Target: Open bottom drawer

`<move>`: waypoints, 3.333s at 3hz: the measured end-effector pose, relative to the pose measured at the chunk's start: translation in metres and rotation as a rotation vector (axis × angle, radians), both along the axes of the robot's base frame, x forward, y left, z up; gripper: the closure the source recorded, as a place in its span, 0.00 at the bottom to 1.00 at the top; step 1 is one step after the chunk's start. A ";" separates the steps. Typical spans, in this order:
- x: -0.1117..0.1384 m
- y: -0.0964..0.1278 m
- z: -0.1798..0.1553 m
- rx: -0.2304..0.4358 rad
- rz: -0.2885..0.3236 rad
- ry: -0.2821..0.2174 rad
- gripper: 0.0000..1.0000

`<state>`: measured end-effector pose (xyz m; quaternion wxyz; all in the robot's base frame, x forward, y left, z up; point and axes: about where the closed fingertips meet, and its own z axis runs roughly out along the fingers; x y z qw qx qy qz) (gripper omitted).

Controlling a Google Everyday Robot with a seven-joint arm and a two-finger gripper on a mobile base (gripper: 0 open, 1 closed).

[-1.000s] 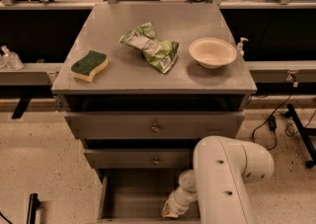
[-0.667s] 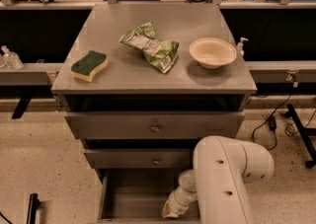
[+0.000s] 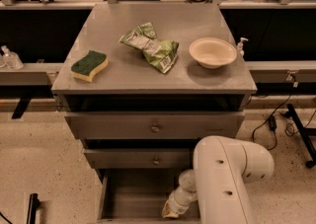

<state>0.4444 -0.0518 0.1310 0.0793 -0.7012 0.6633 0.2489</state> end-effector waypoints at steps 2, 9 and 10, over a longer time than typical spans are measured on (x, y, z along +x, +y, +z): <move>0.000 0.000 0.000 0.000 0.000 0.000 1.00; 0.006 -0.021 0.010 0.024 -0.159 -0.046 1.00; 0.015 -0.038 0.021 0.037 -0.277 -0.092 1.00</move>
Offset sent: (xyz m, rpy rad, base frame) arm 0.0410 -0.0811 0.0423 0.0107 -0.0971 -0.2444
